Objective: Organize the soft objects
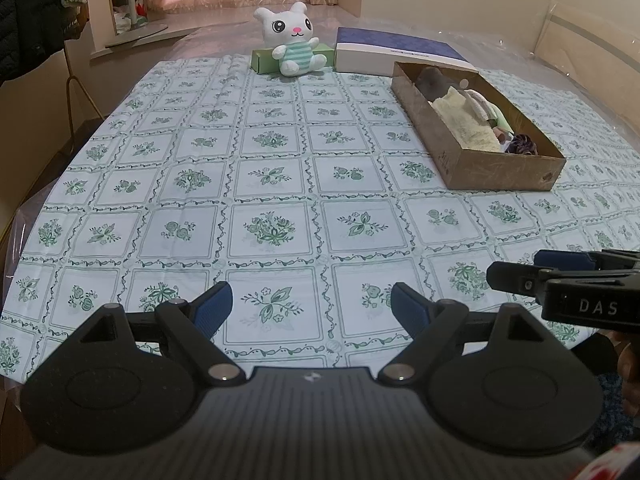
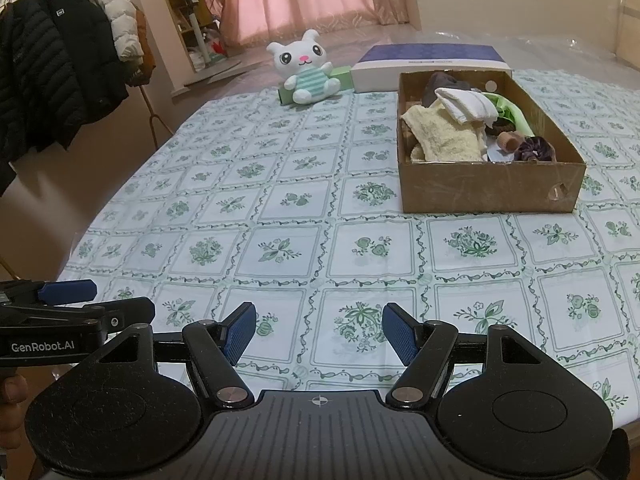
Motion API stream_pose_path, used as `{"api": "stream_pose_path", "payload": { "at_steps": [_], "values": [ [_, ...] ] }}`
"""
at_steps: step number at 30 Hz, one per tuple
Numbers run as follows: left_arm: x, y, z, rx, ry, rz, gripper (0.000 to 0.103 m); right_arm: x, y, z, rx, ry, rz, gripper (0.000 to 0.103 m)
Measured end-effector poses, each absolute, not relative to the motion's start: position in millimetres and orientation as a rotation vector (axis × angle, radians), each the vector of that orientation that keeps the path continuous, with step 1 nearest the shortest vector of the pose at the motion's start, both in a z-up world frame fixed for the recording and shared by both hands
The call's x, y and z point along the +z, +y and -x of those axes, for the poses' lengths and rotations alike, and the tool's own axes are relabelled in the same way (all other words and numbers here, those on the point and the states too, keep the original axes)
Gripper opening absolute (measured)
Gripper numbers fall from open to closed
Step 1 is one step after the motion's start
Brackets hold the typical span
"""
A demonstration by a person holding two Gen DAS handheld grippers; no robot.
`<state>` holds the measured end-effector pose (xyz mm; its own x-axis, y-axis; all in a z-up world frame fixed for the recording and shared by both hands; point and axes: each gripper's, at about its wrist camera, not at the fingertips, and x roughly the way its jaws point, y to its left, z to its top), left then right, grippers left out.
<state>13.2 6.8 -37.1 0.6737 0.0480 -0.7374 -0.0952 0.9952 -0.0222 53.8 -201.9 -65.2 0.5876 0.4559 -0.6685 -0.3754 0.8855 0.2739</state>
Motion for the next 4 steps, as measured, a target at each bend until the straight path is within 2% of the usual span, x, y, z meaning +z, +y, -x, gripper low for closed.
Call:
{"api": "stream_pose_path", "payload": {
  "at_steps": [4],
  "values": [
    [-41.4,8.9,-14.0,0.081,0.831,0.06,0.085,-67.3,-201.2,-54.7,0.483,0.812,-0.107,0.07]
  ]
}}
